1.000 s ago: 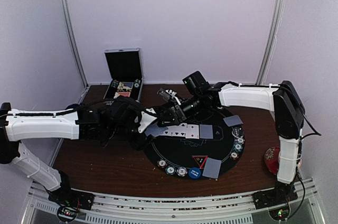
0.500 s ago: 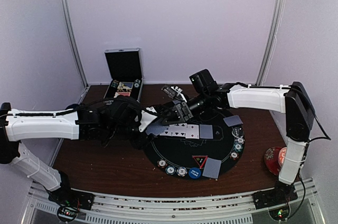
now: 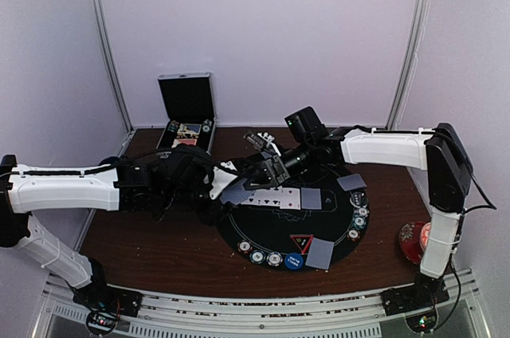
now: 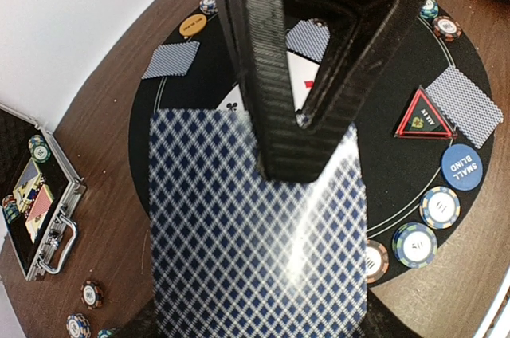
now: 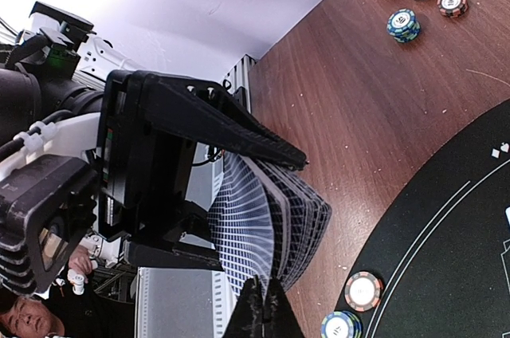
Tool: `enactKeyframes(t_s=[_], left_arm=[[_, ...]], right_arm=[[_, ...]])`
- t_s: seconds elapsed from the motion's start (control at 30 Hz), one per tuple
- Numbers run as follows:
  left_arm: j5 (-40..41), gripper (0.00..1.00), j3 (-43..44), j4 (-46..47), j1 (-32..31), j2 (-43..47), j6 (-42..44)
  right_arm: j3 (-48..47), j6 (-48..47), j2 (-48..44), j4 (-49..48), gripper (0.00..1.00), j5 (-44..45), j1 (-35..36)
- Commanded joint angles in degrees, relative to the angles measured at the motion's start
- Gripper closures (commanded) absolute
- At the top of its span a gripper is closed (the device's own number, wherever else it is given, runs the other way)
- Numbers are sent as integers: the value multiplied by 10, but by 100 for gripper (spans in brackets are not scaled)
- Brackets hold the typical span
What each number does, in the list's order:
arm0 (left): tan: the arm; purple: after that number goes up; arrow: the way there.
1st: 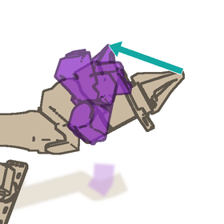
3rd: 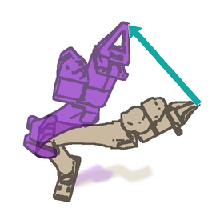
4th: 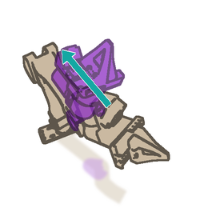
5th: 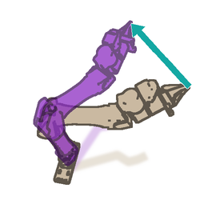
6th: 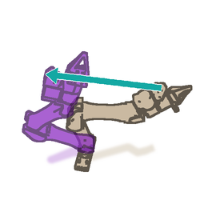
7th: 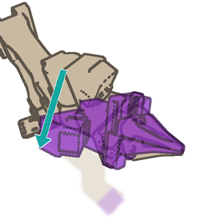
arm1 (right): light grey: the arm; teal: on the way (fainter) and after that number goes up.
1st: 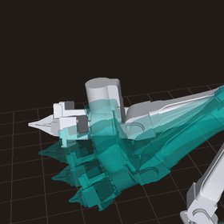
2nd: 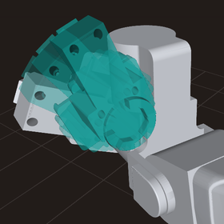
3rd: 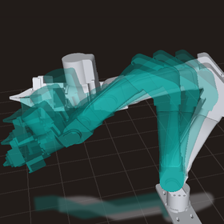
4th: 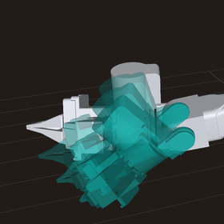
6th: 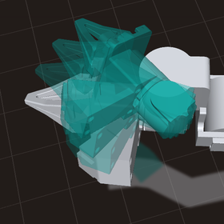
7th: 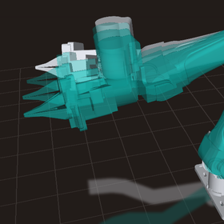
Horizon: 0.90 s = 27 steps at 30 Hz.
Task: Distribute texas hold em gaming equipment
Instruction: Pick up the poker card from the face-down deck piles, then place the poker card in the community card area.
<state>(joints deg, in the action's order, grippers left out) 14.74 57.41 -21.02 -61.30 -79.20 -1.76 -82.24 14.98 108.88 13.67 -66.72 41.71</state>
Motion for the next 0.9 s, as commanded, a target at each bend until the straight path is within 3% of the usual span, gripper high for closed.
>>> enactKeyframes(t_s=[0.0, 0.17, 0.33, 0.47, 0.67, 0.87], left_arm=[[3, 35, 5, 28, -1, 5, 4], [1, 36, 4, 27, -1, 3, 4], [1, 36, 5, 27, -1, 3, 4], [1, 36, 6, 27, -1, 1, 4], [3, 36, 7, 27, -1, -1, 5], [3, 36, 6, 27, -1, -3, 5]], right_arm=[[-6, -20, -16, 23, 100, 11, -21], [-33, -104, -28, 128, 100, 23, -62], [-107, -310, -10, 386, 100, 74, -93], [-139, -447, 5, 524, 100, 125, -128], [-160, -597, 6, 631, 100, 246, -175], [-144, -657, -5, 641, 100, 389, -188]])
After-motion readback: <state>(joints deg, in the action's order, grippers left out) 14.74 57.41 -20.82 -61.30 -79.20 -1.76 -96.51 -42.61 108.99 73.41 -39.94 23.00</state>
